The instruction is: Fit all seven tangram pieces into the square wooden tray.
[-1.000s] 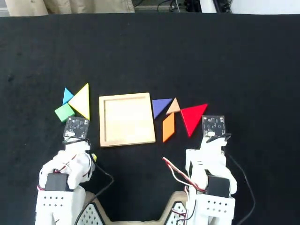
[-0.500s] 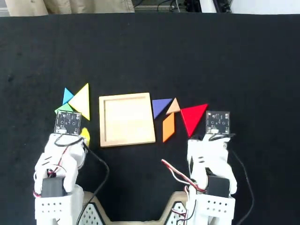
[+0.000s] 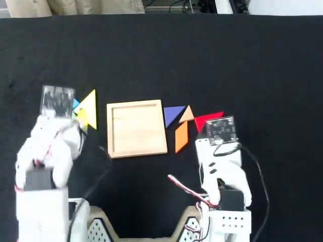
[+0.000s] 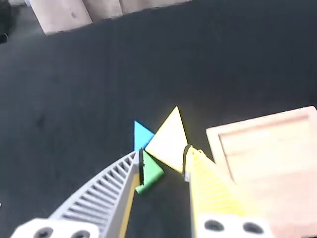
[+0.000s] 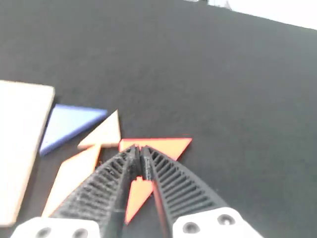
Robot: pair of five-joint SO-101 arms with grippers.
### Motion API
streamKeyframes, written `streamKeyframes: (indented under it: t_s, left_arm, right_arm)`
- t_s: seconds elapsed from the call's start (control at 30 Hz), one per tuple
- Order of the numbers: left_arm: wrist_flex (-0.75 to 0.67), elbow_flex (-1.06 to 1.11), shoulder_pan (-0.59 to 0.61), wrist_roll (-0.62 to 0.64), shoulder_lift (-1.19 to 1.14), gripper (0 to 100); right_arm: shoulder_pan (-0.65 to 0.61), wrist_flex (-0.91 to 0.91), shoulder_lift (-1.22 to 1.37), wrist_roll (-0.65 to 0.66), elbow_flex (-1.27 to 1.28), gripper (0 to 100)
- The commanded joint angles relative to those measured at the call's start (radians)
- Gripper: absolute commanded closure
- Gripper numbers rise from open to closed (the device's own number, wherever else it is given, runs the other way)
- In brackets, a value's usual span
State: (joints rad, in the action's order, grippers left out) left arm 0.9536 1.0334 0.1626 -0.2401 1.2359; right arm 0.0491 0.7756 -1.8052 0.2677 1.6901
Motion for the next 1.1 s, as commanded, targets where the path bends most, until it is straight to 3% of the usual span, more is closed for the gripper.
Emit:
streamKeyframes:
  t_s: [0.0, 0.13, 0.33, 0.57, 0.87, 1.07]
  left_arm:
    - [0.117, -0.366, -0.010, 0.107, -0.443, 84]
    - [0.203, -0.565, -0.041, 0.144, -0.799, 84]
    - [0.210, -0.802, -0.051, 0.187, -1.204, 83]
    - [0.328, -0.957, -0.047, 0.341, -1.402, 54]
    - [0.227, -1.089, 0.064, 0.334, -1.577, 54]
    - [0.198, -1.145, 0.091, 0.201, -1.760, 59]
  right_arm:
    - [-0.035, 0.083, -0.030, 0.069, -0.004, 98.3]
    - [-0.035, 0.104, -0.027, 0.069, -0.004, 98.3]
    - [-0.034, 0.106, -0.022, 0.071, -0.004, 98.3]
    - [-0.035, 0.147, -0.022, 0.183, -0.004, 98.3]
    - [-0.037, 0.147, -0.022, 0.187, -0.004, 98.3]
    - [-0.037, 0.146, -0.022, 0.187, -0.004, 98.3]
